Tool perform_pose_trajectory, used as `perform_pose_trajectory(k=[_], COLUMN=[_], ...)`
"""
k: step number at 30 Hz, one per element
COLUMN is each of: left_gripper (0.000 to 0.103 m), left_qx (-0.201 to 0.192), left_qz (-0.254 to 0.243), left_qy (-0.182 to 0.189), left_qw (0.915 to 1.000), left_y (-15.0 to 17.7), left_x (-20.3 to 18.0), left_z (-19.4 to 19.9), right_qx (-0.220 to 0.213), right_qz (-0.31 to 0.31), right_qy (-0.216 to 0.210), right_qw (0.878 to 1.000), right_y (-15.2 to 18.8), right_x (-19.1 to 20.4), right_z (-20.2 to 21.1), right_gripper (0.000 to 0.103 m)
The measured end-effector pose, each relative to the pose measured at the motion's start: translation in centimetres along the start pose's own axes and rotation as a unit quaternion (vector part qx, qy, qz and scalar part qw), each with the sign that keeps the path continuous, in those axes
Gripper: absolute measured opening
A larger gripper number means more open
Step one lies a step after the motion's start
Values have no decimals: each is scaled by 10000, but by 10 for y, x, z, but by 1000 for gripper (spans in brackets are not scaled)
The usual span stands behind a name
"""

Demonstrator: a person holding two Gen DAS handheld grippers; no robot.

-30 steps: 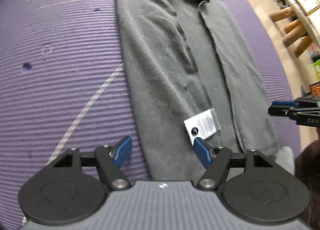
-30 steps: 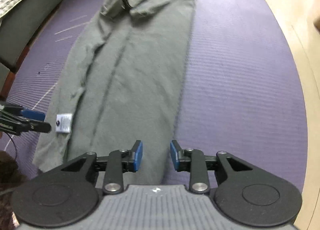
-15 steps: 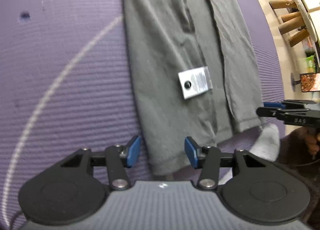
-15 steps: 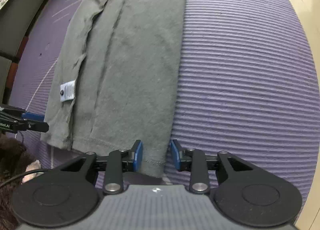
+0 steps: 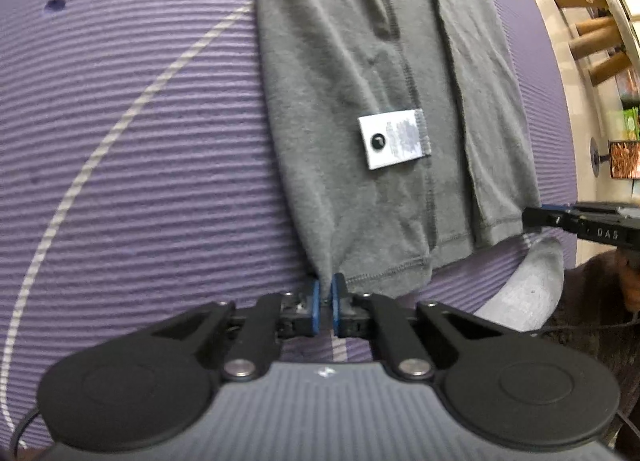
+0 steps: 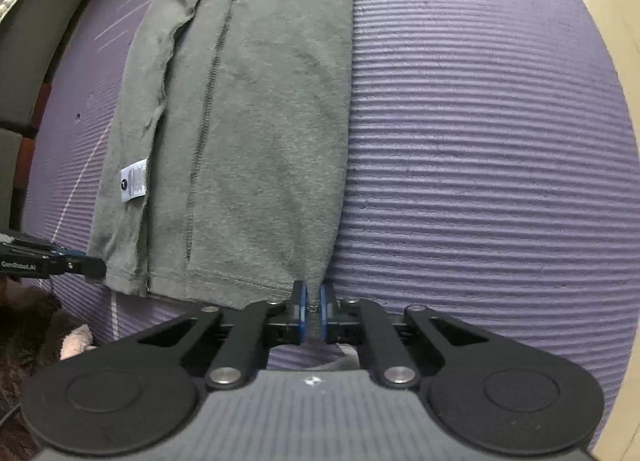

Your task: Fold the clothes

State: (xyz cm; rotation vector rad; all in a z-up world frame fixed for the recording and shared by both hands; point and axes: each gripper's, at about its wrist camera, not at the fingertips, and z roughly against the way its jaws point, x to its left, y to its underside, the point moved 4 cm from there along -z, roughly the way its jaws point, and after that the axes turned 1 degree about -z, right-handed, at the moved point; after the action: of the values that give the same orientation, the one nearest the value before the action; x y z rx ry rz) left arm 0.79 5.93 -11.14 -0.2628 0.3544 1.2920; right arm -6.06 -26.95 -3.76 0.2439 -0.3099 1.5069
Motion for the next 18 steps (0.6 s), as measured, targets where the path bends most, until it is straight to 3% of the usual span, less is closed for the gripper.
perform_pose_trajectory(k=[5, 14, 17, 18], left_gripper=[4, 7, 18, 27], left_qx=[73, 528, 392, 279], left_qz=[-236, -562, -667, -723], left_qy=[-84, -354, -495, -552], left_qw=[9997, 9964, 9958, 9955], left_y=[1, -1, -10, -14], left_x=[-5, -8, -11, -13], left_z=[6, -11, -7, -3], right_qx=[8, 515, 499, 427], right_qz=[217, 544, 591, 653], right_qy=[-9, 153, 237, 265], right_qw=[9998, 9971, 9967, 9966], right_y=[-2, 1, -3, -5], right_x=[13, 20, 20, 22], right_z=[9, -4, -5, -2], right_gripper=[5, 7, 26, 32])
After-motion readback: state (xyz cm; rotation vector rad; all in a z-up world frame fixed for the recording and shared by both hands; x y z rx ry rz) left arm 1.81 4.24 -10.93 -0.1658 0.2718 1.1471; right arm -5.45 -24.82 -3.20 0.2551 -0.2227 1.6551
